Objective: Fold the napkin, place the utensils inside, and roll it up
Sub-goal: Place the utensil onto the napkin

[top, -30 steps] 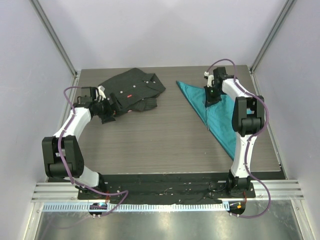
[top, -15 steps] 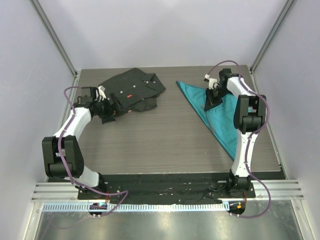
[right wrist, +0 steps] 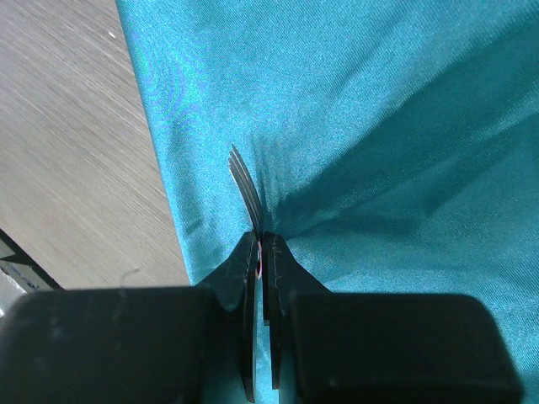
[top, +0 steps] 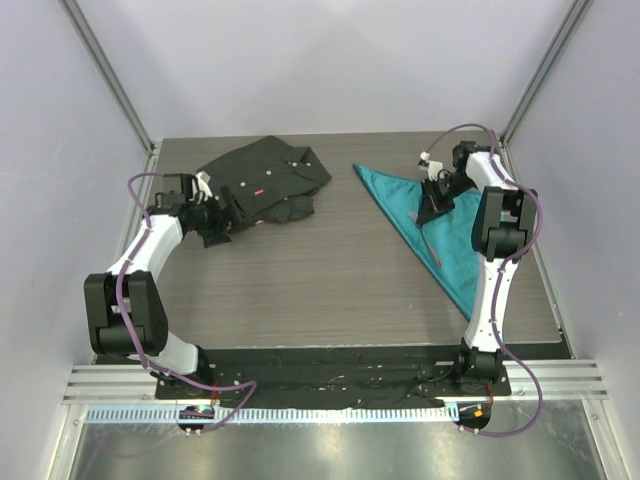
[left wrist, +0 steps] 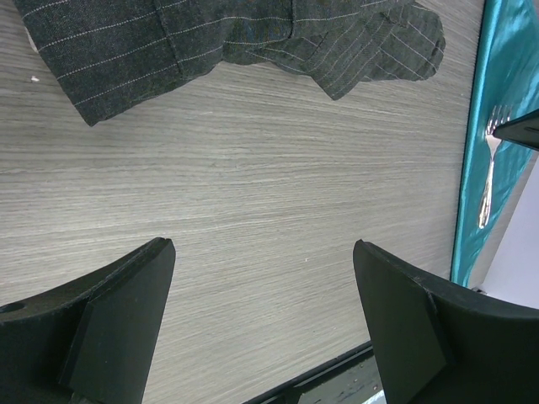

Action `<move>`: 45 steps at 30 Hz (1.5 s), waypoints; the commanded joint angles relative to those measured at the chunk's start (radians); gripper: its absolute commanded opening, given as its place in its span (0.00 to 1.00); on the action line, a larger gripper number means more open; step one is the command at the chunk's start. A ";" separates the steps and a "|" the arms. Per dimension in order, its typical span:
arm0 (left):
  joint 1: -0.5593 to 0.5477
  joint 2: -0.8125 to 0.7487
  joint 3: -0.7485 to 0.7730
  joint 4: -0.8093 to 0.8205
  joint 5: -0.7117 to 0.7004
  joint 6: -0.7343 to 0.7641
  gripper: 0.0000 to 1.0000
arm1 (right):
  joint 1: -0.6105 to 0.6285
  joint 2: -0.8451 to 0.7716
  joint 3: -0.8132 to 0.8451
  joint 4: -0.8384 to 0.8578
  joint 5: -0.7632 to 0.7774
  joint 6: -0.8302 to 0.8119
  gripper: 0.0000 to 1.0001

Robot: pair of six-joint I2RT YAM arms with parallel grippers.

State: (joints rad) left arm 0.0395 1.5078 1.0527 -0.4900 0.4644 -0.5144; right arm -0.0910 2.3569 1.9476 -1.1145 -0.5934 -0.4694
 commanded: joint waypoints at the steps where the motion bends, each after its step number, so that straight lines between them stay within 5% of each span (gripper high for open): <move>1: -0.004 -0.023 0.030 0.002 0.008 0.016 0.92 | 0.007 0.002 0.036 -0.039 -0.010 -0.031 0.11; 8: -0.003 -0.020 0.029 0.004 0.010 0.016 0.93 | 0.005 -0.019 0.065 -0.028 0.024 -0.002 0.30; 19: -0.006 -0.026 0.029 0.005 0.016 0.014 0.93 | 0.008 -0.125 0.083 0.031 0.085 0.080 0.47; 32: -0.007 -0.037 0.026 0.010 0.022 0.013 0.93 | 0.071 -0.343 -0.277 0.459 0.242 0.291 0.53; 45: -0.007 -0.047 0.024 0.007 0.016 0.016 0.93 | 0.091 -0.277 -0.302 0.538 0.265 0.316 0.56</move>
State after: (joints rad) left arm 0.0345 1.4929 1.0527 -0.4900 0.4656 -0.5144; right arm -0.0029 2.0754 1.6421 -0.6350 -0.3504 -0.1692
